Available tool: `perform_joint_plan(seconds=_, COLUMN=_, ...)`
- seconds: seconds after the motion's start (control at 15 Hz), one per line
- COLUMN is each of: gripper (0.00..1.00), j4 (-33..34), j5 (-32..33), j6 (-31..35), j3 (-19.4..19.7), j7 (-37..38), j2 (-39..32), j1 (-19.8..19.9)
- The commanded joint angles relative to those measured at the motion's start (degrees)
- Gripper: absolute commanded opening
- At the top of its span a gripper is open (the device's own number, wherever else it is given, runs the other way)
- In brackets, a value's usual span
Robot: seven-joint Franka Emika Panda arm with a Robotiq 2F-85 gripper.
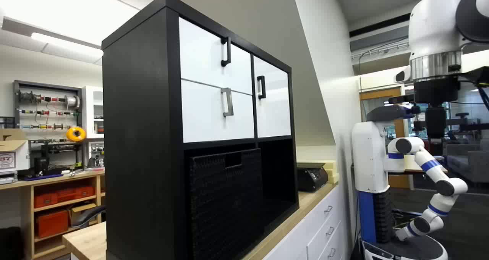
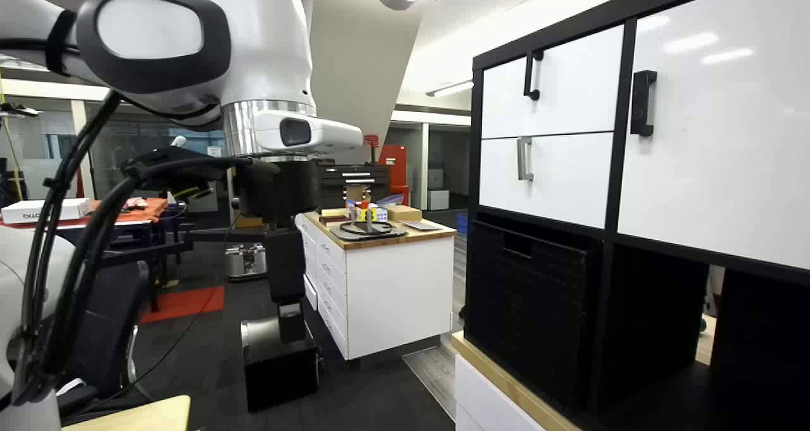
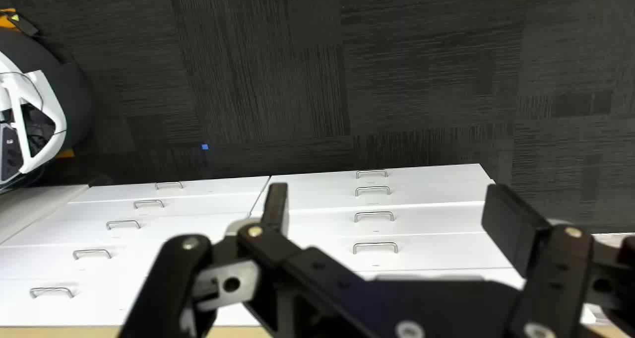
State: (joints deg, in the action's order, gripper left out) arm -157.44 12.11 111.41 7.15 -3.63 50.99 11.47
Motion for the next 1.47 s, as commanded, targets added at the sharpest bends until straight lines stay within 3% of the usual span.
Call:
perform_joint_plan(seconds=0.0, gripper=1.00, j4=0.13, j5=0.20, j6=-0.20, j3=0.24, j7=0.22, j2=0.01, j1=-0.34)
perform_joint_plan(seconds=0.8, gripper=1.00, j4=0.33, j5=0.00, j6=1.20, j3=0.32, j7=-0.37, j2=-1.38, j1=-1.29)
perform_joint_plan(seconds=1.07, gripper=1.00, j4=1.21, j5=-0.90, j6=5.70, j3=0.07, j7=-1.44, j2=-4.98, j1=-3.77)
perform_joint_plan(seconds=1.4, gripper=1.00, j4=3.68, j5=-2.26, j6=14.84, j3=-0.10, j7=-2.79, j2=-14.70, j1=-7.41)
